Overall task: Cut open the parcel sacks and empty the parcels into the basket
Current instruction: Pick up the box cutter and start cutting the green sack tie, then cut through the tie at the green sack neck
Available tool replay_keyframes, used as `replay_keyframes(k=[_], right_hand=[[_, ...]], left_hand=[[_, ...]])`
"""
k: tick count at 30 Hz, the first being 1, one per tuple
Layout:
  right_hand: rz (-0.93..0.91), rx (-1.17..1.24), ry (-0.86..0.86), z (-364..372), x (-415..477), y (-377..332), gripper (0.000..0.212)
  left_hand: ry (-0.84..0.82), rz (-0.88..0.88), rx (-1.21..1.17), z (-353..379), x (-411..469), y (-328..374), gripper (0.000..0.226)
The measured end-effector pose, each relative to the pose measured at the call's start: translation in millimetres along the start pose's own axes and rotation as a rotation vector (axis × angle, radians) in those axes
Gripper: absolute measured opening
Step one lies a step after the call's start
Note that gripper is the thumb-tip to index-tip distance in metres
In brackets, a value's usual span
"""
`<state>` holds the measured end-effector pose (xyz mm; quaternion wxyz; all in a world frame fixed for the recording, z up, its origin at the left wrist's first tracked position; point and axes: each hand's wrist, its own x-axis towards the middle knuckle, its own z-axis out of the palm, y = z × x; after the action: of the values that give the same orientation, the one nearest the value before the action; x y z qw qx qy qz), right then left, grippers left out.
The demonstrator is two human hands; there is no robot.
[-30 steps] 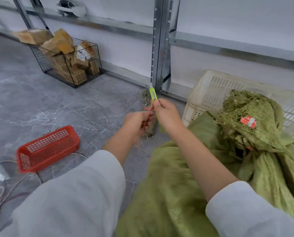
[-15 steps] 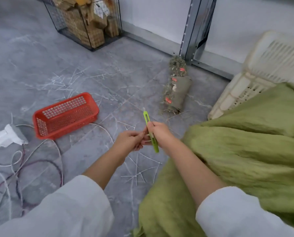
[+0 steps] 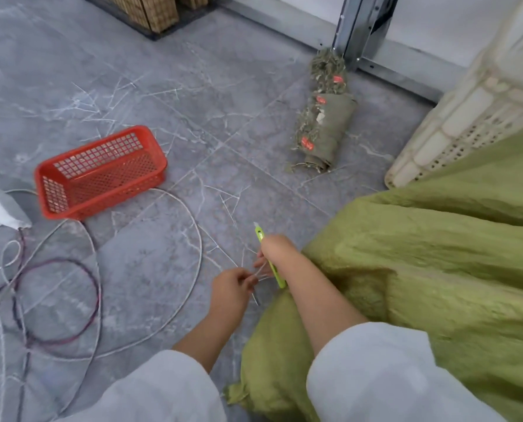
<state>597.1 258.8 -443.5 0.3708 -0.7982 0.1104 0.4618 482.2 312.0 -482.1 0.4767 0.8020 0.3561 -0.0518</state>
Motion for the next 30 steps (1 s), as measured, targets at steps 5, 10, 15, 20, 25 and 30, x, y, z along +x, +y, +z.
replay_keyframes(k=[5,10,15,20,25,30], right_hand=[[-0.073,-0.083,0.114,-3.9,-1.1,6.4,0.035],[-0.122,-0.281,0.293,-4.3,-17.6,25.0,0.034],[-0.211,-0.018,0.168,-19.4,-43.7,12.3,0.031],[-0.275,0.395,0.142,-87.6,-118.1,-32.5,0.03],[-0.523,0.553,0.348,-187.7,-213.6,-63.6,0.041],[-0.72,0.537,0.51,-268.1,-292.8,-53.2,0.038]], left_hand=[[0.116,0.048,0.09,10.6,-5.2,3.9,0.006],[0.072,0.085,0.17,10.5,-10.7,11.4,0.008],[0.032,0.179,0.432,-9.8,-14.4,17.5,0.045],[0.164,0.323,0.28,-29.2,-13.6,122.1,0.035],[0.086,0.693,0.174,-2.1,-61.9,243.0,0.018],[0.039,0.882,0.019,27.5,-120.7,331.2,0.018]])
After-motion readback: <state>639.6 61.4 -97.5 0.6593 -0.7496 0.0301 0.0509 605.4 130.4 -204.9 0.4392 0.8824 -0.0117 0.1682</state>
